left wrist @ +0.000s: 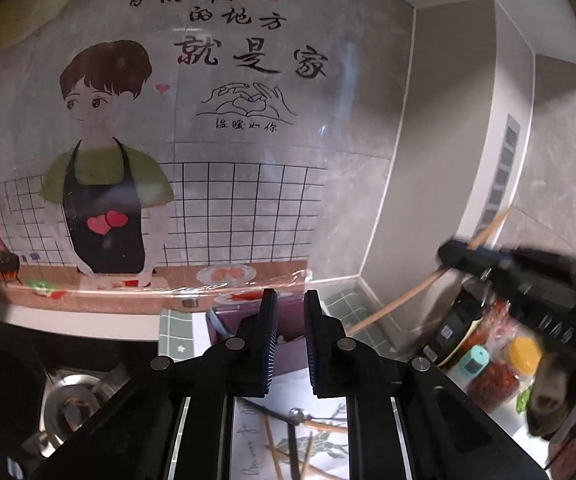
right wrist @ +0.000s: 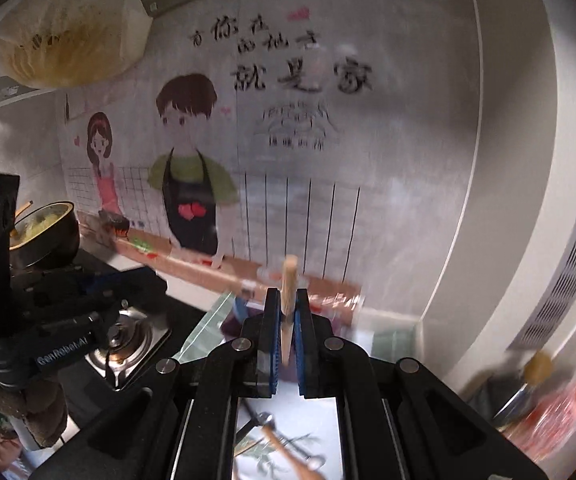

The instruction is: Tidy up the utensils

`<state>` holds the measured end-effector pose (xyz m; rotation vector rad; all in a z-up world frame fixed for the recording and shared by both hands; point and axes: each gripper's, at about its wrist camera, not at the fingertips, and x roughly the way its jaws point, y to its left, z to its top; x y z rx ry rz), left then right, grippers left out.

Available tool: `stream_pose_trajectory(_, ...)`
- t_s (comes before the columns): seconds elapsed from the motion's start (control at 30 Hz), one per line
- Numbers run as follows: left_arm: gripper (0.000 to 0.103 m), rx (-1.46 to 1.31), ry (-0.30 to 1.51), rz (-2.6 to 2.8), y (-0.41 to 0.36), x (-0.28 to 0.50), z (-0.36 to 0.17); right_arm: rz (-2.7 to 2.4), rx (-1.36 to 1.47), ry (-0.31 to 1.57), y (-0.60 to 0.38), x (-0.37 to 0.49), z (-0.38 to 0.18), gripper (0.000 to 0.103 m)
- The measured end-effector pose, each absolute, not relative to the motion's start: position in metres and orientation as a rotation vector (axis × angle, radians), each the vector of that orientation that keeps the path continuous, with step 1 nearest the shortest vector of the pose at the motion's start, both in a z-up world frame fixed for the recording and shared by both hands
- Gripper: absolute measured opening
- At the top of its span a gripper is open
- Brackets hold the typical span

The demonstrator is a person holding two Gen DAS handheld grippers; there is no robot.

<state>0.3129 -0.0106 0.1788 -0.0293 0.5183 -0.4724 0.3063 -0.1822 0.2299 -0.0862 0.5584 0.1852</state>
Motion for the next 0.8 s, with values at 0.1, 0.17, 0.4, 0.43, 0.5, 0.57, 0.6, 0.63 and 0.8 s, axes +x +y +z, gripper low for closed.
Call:
stream_pose_trajectory(0.1, 0.017, -0.048, 0.625, -0.457, -0.005, 0.329, 0.154, 0.181, -0.109, 0.575, -0.183, 0.310, 0.227, 0.006)
stream_pose_trajectory(0.17, 0.027, -0.061, 0.704, -0.428, -0.001, 0.339, 0.128, 0.182, -0.113, 0.605, -0.185, 0.314, 0.214, 0.006)
stream_pose_trajectory(0.4, 0.046, -0.142, 1.026, -0.330, 0.026, 0.384, 0.025, 0.206, -0.040, 0.765, -0.195, 0.322, 0.146, 0.006)
stream_pose_trajectory(0.43, 0.047, -0.177, 1.094, -0.301, 0.032, 0.392, 0.008, 0.211, -0.028, 0.785, -0.195, 0.322, 0.136, 0.006)
stream_pose_trajectory(0.5, 0.047, -0.241, 1.194, -0.268, 0.036, 0.399, -0.015, 0.217, -0.012, 0.813, -0.196, 0.321, 0.121, 0.006)
stream_pose_trajectory(0.57, 0.047, -0.275, 1.270, -0.300, 0.028, 0.397, -0.037, 0.218, 0.004, 0.838, -0.199, 0.322, 0.109, 0.006)
stream_pose_trajectory(0.6, 0.047, -0.257, 1.287, -0.315, 0.020, 0.394, -0.042, 0.218, 0.009, 0.847, -0.200, 0.321, 0.104, 0.006)
stream_pose_trajectory(0.63, 0.047, -0.226, 1.296, -0.329, 0.010, 0.391, -0.046, 0.217, 0.011, 0.856, -0.200, 0.322, 0.101, 0.006)
stream_pose_trajectory(0.8, 0.047, -0.060, 1.223, -0.519, -0.042, 0.360, -0.046, 0.210, 0.013, 0.873, -0.206, 0.324, 0.091, 0.006)
